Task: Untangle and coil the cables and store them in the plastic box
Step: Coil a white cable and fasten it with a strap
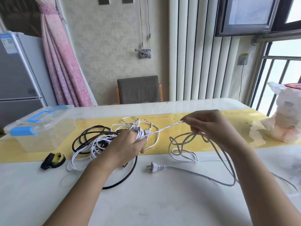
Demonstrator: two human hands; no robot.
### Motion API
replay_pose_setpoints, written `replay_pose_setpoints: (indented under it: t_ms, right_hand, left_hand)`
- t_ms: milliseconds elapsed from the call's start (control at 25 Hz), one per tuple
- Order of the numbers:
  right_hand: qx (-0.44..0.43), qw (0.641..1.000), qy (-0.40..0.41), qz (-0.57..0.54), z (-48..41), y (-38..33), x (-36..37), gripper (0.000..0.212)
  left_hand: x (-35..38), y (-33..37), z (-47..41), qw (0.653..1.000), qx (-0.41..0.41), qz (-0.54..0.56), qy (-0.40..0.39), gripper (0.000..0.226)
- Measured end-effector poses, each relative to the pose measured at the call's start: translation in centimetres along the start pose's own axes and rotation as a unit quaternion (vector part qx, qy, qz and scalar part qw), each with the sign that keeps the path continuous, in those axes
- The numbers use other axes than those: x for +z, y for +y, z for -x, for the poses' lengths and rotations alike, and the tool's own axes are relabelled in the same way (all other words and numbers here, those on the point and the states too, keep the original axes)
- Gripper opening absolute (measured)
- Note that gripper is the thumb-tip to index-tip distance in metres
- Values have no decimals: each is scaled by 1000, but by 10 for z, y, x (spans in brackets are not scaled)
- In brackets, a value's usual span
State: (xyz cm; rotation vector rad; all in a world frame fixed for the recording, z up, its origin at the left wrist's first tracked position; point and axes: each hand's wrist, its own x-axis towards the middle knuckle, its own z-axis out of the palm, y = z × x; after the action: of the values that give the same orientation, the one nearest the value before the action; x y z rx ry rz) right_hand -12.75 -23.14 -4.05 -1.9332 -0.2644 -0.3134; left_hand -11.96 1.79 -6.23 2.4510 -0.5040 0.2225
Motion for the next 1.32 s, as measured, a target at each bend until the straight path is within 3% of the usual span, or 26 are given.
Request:
replay_pose_setpoints:
  t_ms: [120,200,280,360,400,440,560,720,760,800,880,1040,1120,1200,1240,1320]
  right_hand:
    - [-129,953,117,248,-6,11,13,10]
    - [-191,932,151,268,-5,13,16,9]
    - [-205,930,163,259,-5,12,15,5]
    - [-193,935,146,260,-7,13,16,5]
    - [-183,940,128,259,-7,14,18,7]
    - [-179,942,112,261,-7,15,20,11]
    - [-216,926,112,290,-10,19,28,24]
    - [-270,910,101,297,-9,23,44,43]
    - [-271,914,72,294,-6,22,50,46]
    - [-267,919,34,287,-3,21,56,48]
    - [-249,934,-53,250,4,16,64,49]
    - [-196,946,-170,193,13,8,69,40]
    - [-144,959,-178,169,14,5,68,39]
    - [-88,970,-199,110,16,2,67,38]
    - [-69,971,-215,78,16,0,65,38]
    - [-49,969,-241,17,15,-4,59,37]
  left_hand:
    - [0,9,6,955,-49,229,-180,45]
    - [0,10,7,895,-55,326,-299,49]
    - [-2,6,3,796,-41,465,-386,49]
    - [-6,0,-6,646,-10,623,-440,44]
    - [-8,-3,-9,587,6,678,-442,42]
    - [-10,-5,-12,553,15,714,-428,41]
    - [-16,-12,-13,512,18,779,-362,42]
    - [-19,-15,-10,389,-8,890,-239,29]
    - [-20,-17,-11,380,-5,903,-202,29]
    - [-22,-19,-11,391,5,906,-161,32]
    - [-26,-20,-13,457,12,887,-63,36]
    - [-23,-13,-17,664,-20,735,140,24]
    - [-16,-6,-16,777,-11,591,214,22]
    - [-6,-6,-12,896,50,365,248,20]
    - [-1,-9,-12,933,92,257,235,17]
    - [4,-20,-13,970,133,77,187,11]
